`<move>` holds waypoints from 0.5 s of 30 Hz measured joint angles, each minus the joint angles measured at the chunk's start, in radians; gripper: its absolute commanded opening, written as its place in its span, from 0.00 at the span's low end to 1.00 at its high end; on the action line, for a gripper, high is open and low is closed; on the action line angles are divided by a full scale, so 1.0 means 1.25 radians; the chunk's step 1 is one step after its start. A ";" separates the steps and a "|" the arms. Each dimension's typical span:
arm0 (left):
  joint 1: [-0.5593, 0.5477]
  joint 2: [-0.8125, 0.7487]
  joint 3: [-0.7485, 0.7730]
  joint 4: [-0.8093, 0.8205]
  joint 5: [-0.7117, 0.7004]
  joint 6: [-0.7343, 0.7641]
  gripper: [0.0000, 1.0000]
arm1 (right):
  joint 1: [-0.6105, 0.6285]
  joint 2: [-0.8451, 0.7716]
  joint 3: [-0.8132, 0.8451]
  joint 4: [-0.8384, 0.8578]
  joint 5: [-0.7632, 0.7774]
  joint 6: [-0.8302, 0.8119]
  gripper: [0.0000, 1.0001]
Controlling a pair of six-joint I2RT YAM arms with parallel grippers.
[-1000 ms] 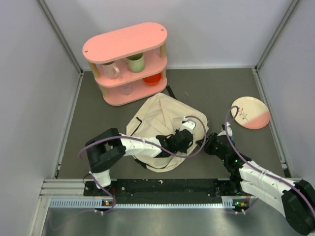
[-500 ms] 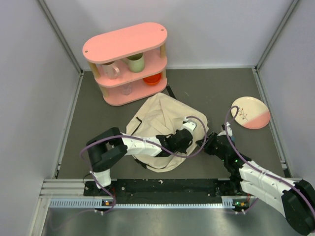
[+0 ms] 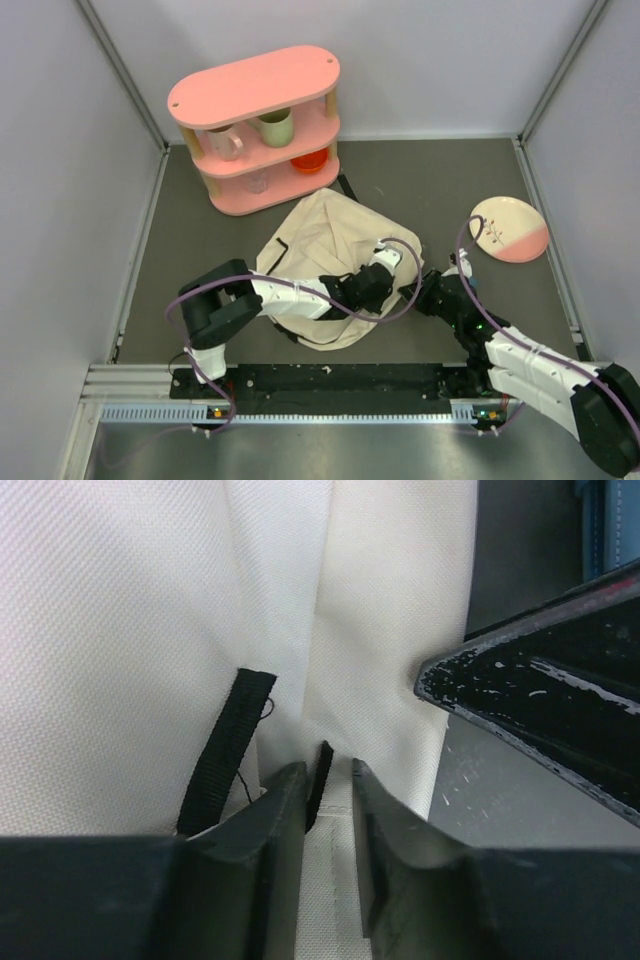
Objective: Pack the student bag
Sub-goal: Zip the student bag at the center of the board.
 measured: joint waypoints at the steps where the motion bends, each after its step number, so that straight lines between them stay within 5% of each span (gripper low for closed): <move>1: 0.000 0.001 0.001 -0.002 -0.002 0.000 0.20 | 0.000 0.002 0.000 0.000 0.000 0.000 0.24; 4: 0.000 0.005 0.006 -0.012 -0.013 0.004 0.00 | -0.002 0.002 0.000 0.000 0.000 0.000 0.24; 15: 0.003 -0.040 -0.044 0.014 0.009 -0.015 0.00 | -0.031 0.031 0.006 0.004 -0.018 0.001 0.21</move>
